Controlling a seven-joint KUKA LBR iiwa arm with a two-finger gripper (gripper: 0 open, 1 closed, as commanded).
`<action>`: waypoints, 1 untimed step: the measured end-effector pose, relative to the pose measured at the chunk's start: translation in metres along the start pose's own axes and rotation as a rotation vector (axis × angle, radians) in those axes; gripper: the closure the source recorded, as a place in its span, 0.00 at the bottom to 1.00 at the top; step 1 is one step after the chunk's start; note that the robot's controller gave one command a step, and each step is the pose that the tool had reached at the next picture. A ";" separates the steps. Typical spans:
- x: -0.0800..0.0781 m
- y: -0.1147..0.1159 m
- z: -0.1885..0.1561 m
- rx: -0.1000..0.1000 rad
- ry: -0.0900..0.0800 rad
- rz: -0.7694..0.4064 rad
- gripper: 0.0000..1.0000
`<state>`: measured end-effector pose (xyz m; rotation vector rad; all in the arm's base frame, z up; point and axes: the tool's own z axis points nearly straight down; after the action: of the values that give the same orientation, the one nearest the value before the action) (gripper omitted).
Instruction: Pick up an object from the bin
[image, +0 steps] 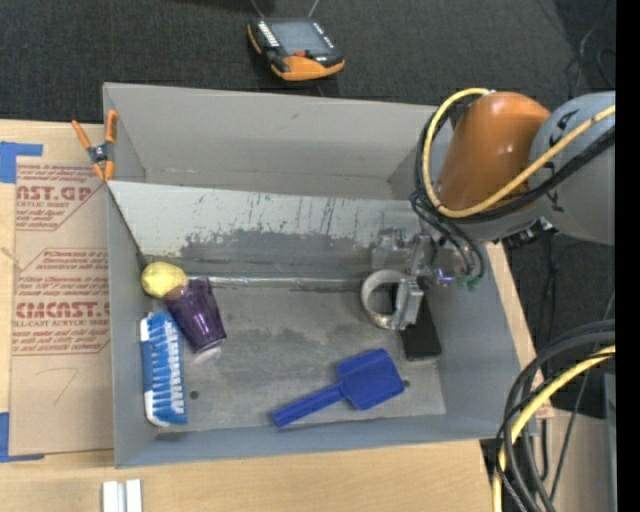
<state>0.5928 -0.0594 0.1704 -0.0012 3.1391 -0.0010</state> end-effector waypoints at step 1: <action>0.000 0.000 0.000 0.000 0.000 0.000 0.00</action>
Offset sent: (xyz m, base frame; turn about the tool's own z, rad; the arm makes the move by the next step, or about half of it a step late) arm -0.0261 -0.0190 -0.0303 -0.3267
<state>0.5928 -0.0593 0.1704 -0.0012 3.1391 -0.0010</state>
